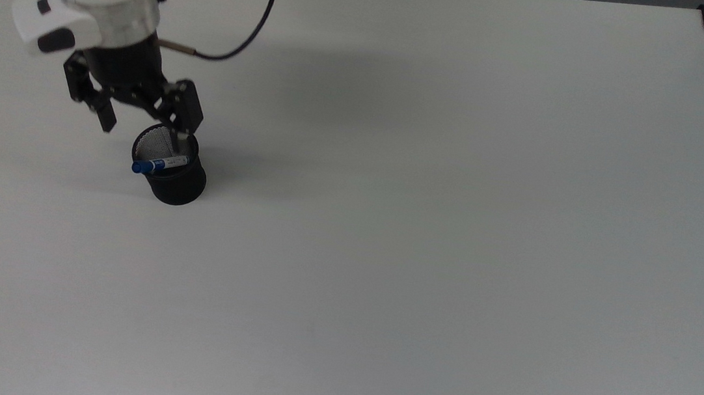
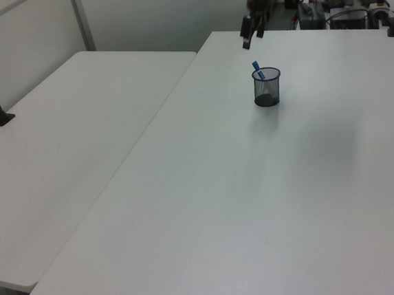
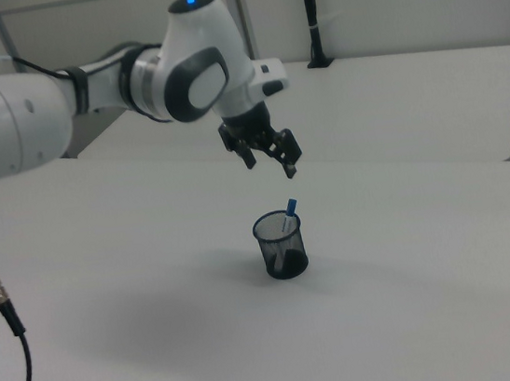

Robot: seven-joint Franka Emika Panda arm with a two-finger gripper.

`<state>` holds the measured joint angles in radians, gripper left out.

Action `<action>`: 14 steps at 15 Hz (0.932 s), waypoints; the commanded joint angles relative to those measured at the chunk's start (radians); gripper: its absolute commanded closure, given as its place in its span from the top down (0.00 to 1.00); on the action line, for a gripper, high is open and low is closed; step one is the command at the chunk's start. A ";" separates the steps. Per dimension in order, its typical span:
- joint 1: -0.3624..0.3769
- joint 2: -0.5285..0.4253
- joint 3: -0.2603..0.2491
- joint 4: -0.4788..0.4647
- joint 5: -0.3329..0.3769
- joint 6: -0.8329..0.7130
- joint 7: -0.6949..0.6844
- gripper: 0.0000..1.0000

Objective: Remove the marker
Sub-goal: 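Close the gripper on the blue-capped white marker in the cup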

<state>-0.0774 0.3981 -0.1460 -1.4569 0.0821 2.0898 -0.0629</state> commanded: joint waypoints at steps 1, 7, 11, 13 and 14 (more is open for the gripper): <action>0.004 0.073 -0.006 0.015 0.008 0.091 0.006 0.92; 0.011 0.096 -0.038 0.007 -0.004 0.108 -0.046 0.76; 0.010 0.090 -0.047 0.001 -0.008 0.076 -0.066 0.57; 0.010 0.088 -0.049 0.000 -0.010 0.044 -0.084 0.57; 0.011 0.088 -0.049 -0.002 -0.012 0.041 -0.086 0.57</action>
<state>-0.0774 0.4998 -0.1796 -1.4501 0.0770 2.1692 -0.1134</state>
